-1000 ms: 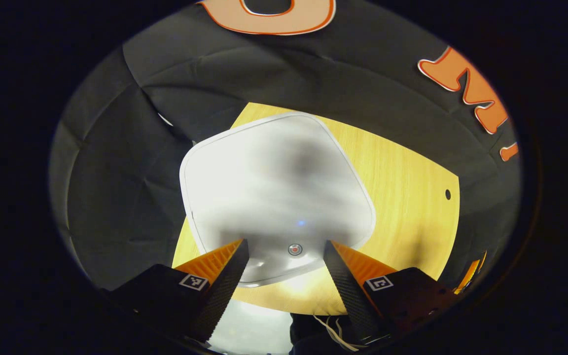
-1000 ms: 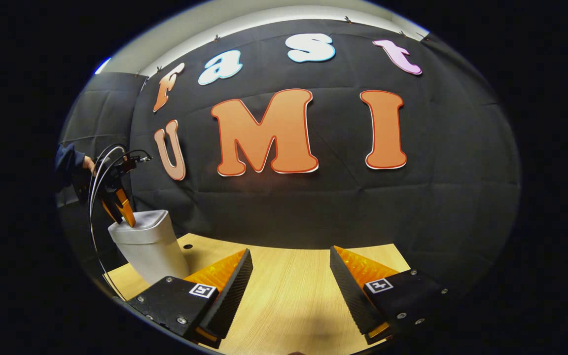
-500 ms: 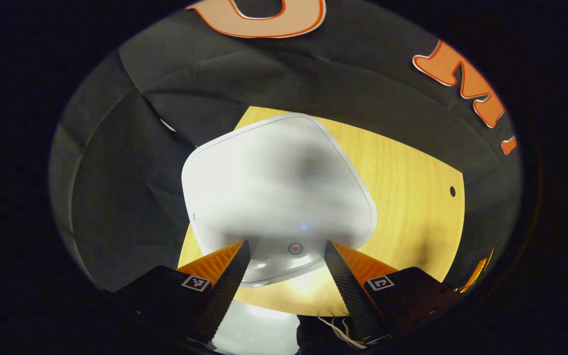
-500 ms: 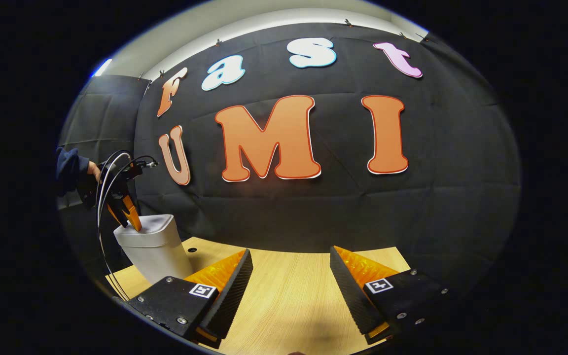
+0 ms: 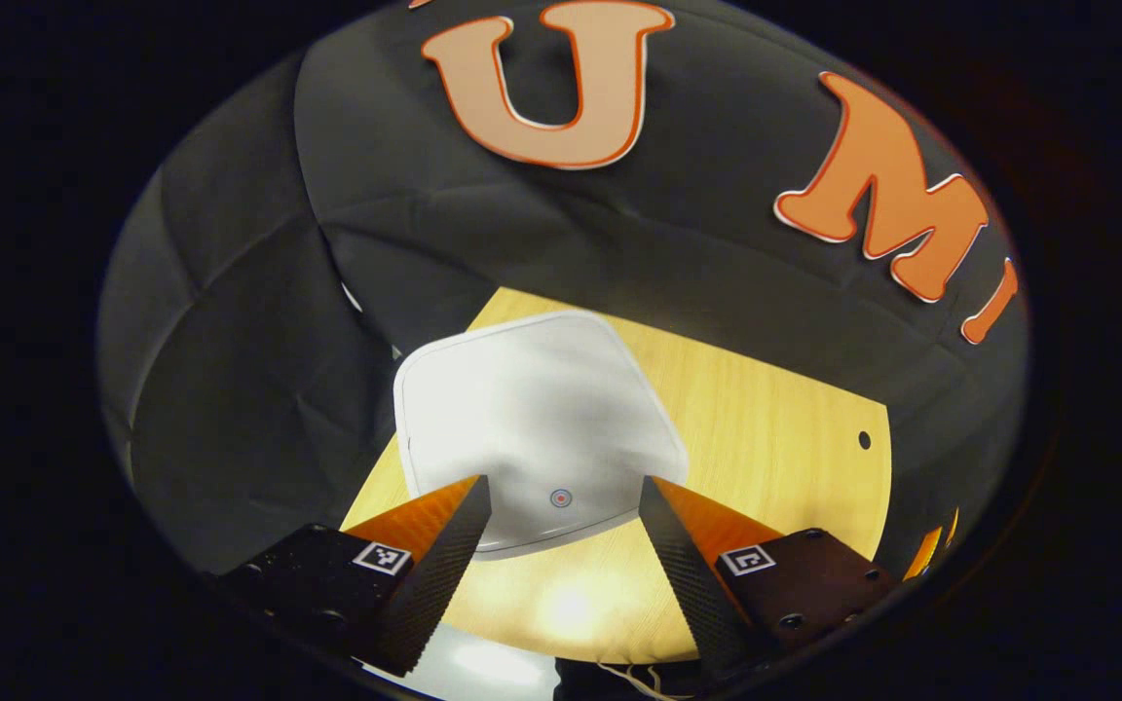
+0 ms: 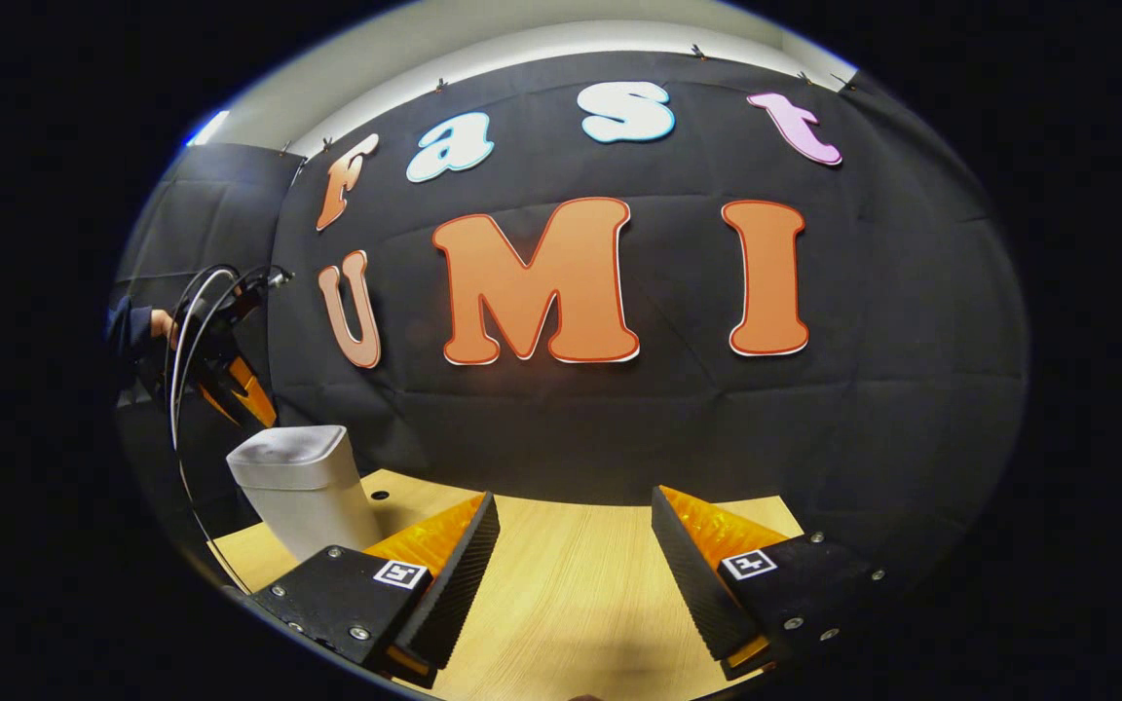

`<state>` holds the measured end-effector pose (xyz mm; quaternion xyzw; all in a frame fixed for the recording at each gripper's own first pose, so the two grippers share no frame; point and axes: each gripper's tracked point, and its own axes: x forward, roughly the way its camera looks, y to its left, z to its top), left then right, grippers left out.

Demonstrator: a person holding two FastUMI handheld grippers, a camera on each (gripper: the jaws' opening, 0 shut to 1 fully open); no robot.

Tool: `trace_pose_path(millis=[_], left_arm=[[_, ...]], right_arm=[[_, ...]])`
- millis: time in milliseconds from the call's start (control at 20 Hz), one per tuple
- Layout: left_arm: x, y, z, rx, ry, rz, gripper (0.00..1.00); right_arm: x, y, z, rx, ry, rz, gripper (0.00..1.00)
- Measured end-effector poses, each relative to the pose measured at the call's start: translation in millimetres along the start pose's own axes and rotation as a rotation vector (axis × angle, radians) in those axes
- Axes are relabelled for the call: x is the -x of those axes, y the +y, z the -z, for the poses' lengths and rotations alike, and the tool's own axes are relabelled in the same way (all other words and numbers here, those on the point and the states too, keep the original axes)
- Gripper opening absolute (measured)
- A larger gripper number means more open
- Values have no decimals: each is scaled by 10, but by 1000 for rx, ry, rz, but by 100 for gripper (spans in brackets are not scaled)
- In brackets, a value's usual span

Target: Press the lid of the desktop garbage bin to open it, pick up the crumpled paper on the desktop and throw it into the bin, then pick up the pop can on the desktop and drop it into the bin, and finally close the garbage bin lid.

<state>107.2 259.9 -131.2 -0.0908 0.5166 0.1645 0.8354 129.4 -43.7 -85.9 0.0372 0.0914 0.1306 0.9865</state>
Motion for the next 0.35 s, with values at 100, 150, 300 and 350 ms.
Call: trace_pose_path(millis=[100, 150, 300, 350], left_arm=[[178, -39, -26, -13, -68, 17, 99], [269, -53, -41, -21, -108, 25, 99], [478, -106, -62, -79, -245, 6, 99], [544, -168, -53, -96, -287, 4, 98]], right_arm=[[2, 29, -15, 3, 0, -2, 94], [6, 34, -18, 7, -1, -1, 94], [20, 68, -56, 12, -2, 1, 94], [39, 78, -53, 7, 9, 2, 94]])
